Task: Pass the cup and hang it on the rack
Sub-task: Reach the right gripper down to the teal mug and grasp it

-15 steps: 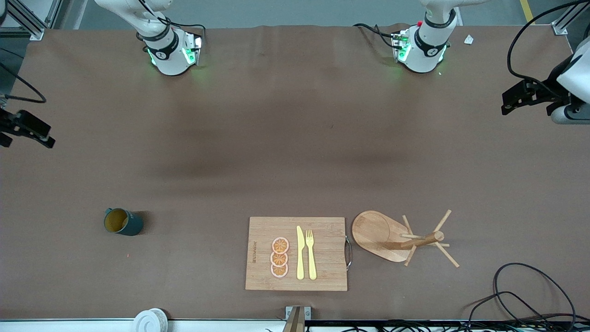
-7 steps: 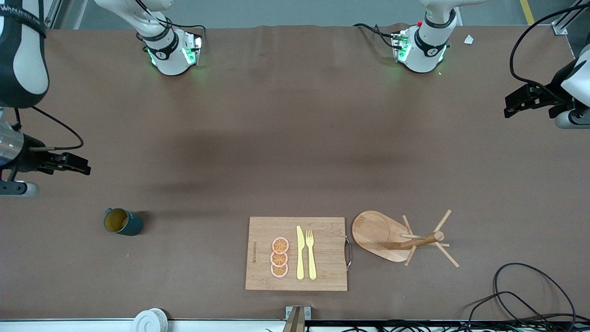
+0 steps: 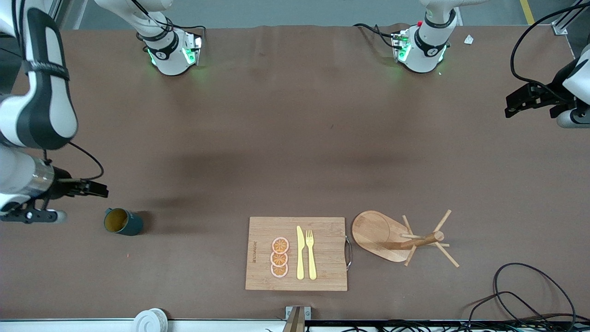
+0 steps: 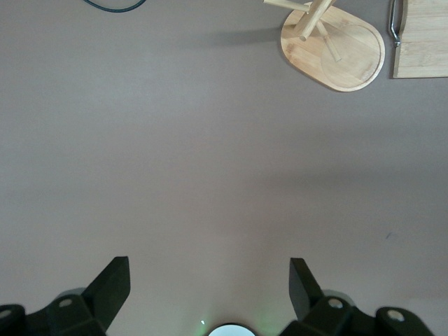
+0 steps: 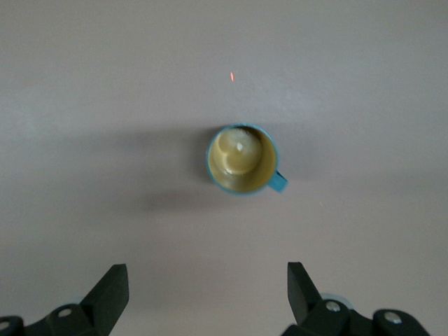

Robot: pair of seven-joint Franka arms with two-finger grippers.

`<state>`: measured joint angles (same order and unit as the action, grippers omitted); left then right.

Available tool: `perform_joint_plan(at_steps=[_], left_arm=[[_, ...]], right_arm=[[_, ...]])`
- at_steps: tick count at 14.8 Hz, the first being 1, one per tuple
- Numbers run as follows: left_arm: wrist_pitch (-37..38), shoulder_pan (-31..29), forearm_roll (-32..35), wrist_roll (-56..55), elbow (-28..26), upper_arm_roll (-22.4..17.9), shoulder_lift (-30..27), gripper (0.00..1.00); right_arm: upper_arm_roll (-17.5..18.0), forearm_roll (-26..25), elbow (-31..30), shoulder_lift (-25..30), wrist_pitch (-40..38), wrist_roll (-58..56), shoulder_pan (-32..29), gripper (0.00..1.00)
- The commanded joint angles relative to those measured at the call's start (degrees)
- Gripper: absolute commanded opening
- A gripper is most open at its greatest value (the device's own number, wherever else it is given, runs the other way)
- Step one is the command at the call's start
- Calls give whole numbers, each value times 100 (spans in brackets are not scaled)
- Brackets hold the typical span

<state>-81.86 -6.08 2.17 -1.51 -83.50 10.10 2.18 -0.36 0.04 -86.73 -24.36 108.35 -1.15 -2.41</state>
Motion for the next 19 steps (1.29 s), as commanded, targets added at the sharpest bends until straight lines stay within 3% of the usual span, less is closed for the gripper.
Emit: perform_joint_plan(at_steps=[1, 8, 11, 12, 14, 15, 17, 19], left_arm=[[56, -103, 47, 19, 88, 18, 46, 100], [-76, -174, -6, 2, 106, 18, 380, 100], [-94, -148, -15, 2, 106, 27, 433, 100], [-94, -148, -15, 2, 106, 27, 424, 100], [-94, -174, -6, 45, 106, 27, 415, 100], [-94, -174, -6, 55, 106, 27, 407, 100], [-94, -174, 3, 63, 106, 18, 389, 100], [-94, -183, 3, 90, 106, 18, 398, 100]], right_arm=[[27, -74, 60, -349, 396, 71, 47, 100], [27, -83, 16, -1183, 1328, 44, 83, 100], [27, -83, 7, -1395, 1347, 62, 82, 99], [27, -91, 16, -1465, 1347, 10, 82, 91], [27, -170, 7, -1492, 1303, -157, 74, 41], [27, -188, 16, -1492, 1303, -341, 56, 25], [27, -188, 24, -1492, 1338, -649, 3, 5], [27, -223, 42, -1501, 1347, -676, 3, 1]])
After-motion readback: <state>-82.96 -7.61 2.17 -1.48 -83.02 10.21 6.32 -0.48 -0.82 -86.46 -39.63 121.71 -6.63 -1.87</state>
